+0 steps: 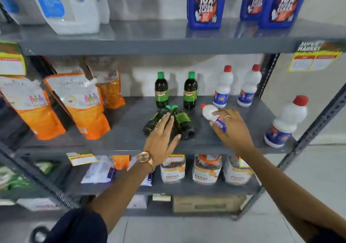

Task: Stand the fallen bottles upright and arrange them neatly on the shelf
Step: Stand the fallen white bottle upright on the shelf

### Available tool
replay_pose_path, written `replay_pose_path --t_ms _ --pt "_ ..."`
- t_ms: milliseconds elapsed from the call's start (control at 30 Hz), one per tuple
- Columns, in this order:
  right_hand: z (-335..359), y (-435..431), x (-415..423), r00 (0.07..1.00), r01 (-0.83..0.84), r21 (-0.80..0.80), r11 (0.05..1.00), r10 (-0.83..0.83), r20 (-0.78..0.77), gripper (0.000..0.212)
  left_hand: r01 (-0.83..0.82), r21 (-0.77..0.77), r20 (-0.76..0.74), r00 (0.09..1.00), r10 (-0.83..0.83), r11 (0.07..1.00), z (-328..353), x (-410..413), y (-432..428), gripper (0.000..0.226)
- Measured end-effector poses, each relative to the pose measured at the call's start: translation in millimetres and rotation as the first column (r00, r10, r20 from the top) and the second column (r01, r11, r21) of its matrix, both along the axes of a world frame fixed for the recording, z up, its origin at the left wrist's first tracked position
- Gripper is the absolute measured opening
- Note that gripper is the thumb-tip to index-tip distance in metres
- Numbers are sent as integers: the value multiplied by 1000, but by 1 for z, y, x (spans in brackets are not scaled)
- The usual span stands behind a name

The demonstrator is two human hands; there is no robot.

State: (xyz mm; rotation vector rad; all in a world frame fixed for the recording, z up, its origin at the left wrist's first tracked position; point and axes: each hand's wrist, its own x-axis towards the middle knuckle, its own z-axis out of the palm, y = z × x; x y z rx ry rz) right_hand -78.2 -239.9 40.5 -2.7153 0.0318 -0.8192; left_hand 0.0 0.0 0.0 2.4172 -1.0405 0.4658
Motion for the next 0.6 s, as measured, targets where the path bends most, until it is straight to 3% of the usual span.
replay_pose_path --t_ms 133,200,333,433,600 --pt "-27 -23 24 929 223 121 967 -174 -325 56 -119 169 -330 928 170 978 -40 18 -10 74" --pt "-33 -37 44 874 298 87 951 -235 -425 72 -117 244 -353 914 200 963 -52 27 -22 75" --pt "-36 -64 82 723 385 -48 922 -333 -605 100 -168 240 -338 909 244 956 -69 39 -38 82" --pt "-40 -80 100 690 395 24 918 -279 -668 93 -214 196 -282 923 264 957 -72 45 -45 81" --pt "-54 -92 106 741 413 95 906 -273 -614 72 -264 177 -225 927 300 948 -77 46 -47 79"
